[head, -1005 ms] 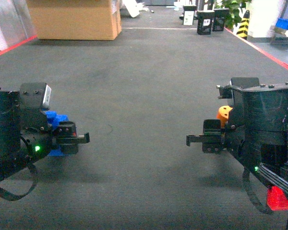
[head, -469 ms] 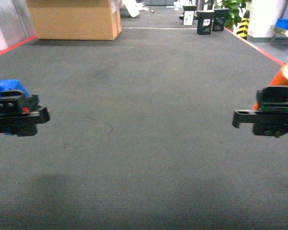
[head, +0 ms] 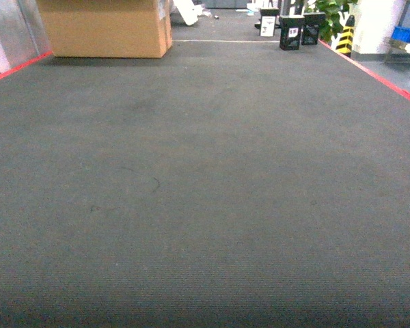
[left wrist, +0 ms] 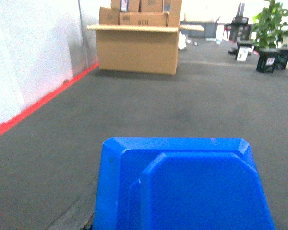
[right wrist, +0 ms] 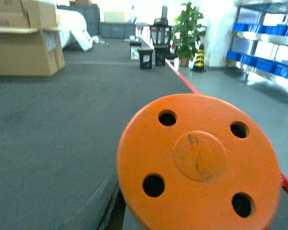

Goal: Sort blue parts and orange caps into right shelf containers

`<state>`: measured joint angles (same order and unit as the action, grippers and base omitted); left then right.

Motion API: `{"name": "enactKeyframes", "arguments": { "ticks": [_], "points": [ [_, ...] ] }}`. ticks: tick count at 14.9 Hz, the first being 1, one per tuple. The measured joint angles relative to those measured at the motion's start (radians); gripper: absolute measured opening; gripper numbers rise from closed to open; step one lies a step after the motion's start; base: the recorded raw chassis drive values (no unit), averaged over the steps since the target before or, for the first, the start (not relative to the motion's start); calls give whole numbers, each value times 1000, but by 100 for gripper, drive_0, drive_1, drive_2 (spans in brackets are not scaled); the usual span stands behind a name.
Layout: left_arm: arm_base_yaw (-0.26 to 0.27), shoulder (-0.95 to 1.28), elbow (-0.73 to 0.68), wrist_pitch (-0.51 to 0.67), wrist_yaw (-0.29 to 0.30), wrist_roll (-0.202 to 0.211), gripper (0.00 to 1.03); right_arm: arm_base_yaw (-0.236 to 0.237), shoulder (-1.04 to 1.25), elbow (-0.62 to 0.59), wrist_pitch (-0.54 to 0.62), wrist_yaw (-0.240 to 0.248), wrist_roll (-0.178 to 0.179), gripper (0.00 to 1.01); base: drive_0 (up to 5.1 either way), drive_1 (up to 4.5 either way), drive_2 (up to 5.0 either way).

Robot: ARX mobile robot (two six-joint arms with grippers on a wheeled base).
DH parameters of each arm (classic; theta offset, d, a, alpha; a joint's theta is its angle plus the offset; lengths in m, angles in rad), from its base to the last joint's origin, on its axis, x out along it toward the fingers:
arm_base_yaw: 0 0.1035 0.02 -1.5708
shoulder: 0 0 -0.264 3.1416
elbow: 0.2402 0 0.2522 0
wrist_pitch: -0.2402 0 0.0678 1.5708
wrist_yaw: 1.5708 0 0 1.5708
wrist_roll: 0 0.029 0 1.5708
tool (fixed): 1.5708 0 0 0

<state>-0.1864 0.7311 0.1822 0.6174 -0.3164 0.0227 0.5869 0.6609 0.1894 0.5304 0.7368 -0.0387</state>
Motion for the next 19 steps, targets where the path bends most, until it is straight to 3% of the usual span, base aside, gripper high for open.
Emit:
{"name": "enactKeyframes", "arguments": {
  "ticks": [2, 3, 5, 7, 8, 9, 11, 13, 15, 16, 17, 19],
  "points": [
    [-6, -223, 23, -162, -21, 9, 43, 69, -232, 0, -107, 88, -59, 45, 0, 0, 0],
    [-15, -295, 31, -217, -35, 11, 43, 64, -290, 1, -90, 87, -74, 45, 0, 0, 0],
    [-106, -473, 48, -356, -101, 16, 43, 45, -322, 28, -109, 100, -84, 45, 0, 0, 0],
    [-117, -481, 47, -370, -113, 21, 43, 49, -314, 26, -117, 93, -83, 45, 0, 0, 0],
    [-117, -480, 47, -368, -114, 24, 43, 29, -328, 50, -231, 43, -58, 45, 0, 0, 0],
    [-99, -491, 77, -486, -59, 14, 43, -23, -359, 72, -368, -80, -29, 44, 0, 0, 0],
    [-23, -526, 89, -661, 81, -1, 43, -143, -429, 58, -525, -250, 6, 44, 0, 0, 0],
    [41, -563, 25, -670, 171, -15, 43, -255, -476, -3, -546, -401, 21, 44, 0, 0, 0],
    [179, -592, -7, -662, 301, -16, 43, -326, -509, -29, -544, -470, 24, 44, 0, 0, 0],
    [183, -621, -43, -647, 319, -19, 43, -401, -544, -66, -544, -550, 25, 44, 0, 0, 0],
    [185, -650, -87, -639, 316, -19, 43, -592, -586, -102, -545, -713, 29, 44, 0, 0, 0],
    [185, -678, -125, -632, 316, -19, 43, -587, -612, -137, -541, -737, 31, 44, 0, 0, 0]
  ]
}}
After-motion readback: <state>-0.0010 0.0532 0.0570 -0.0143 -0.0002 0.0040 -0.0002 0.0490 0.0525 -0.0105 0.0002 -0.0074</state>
